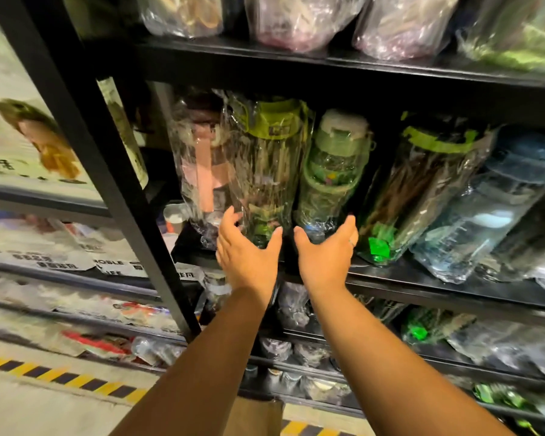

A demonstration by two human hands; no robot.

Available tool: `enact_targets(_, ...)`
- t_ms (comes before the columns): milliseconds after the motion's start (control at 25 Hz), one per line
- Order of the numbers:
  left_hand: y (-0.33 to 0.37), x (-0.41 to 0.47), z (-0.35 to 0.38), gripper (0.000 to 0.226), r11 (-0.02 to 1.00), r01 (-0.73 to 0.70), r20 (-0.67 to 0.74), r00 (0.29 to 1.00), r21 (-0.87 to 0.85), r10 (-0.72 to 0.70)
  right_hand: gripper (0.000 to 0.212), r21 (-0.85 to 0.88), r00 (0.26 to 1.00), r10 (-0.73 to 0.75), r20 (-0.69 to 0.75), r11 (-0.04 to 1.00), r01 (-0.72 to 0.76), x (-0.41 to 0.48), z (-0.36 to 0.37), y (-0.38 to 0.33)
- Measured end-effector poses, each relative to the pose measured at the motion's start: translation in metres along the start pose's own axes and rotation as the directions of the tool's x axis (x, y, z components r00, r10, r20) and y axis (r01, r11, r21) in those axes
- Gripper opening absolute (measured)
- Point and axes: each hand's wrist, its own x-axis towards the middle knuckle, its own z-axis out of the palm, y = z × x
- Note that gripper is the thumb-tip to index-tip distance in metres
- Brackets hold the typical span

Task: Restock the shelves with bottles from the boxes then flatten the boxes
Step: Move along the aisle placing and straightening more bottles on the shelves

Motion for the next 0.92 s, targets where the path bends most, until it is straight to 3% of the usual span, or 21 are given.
enact_targets(320, 0.002, 0.005, 0.003, 0.080, 0.998, 0.039, 0.008, 0.999, 0.051, -0.040, 0.073, -0.102, 0.987, 0.105, -0.118, 0.988, -0.117, 0.017, 0.011, -0.012)
enact_targets(520, 0.002, 0.010, 0.003, 0.083, 0.995, 0.085, 0.061, 0.994, 0.057, -0.089, 0.076, -0.102, 0.978, 0.158, -0.137, 0.980, -0.173, 0.025, 0.021, -0.018)
enact_targets(680, 0.001, 0.009, 0.003, 0.093, 0.986, 0.061, 0.090, 0.993, 0.152, -0.076, 0.066, -0.092, 0.968, 0.216, -0.126, 0.969, -0.228, 0.030, 0.021, -0.021)
enact_targets(920, 0.004, 0.011, 0.004, 0.097, 0.969, 0.071, 0.147, 0.983, 0.235, -0.107, 0.073, -0.063, 0.978, 0.149, -0.149, 0.985, -0.160, 0.015, 0.015, -0.014)
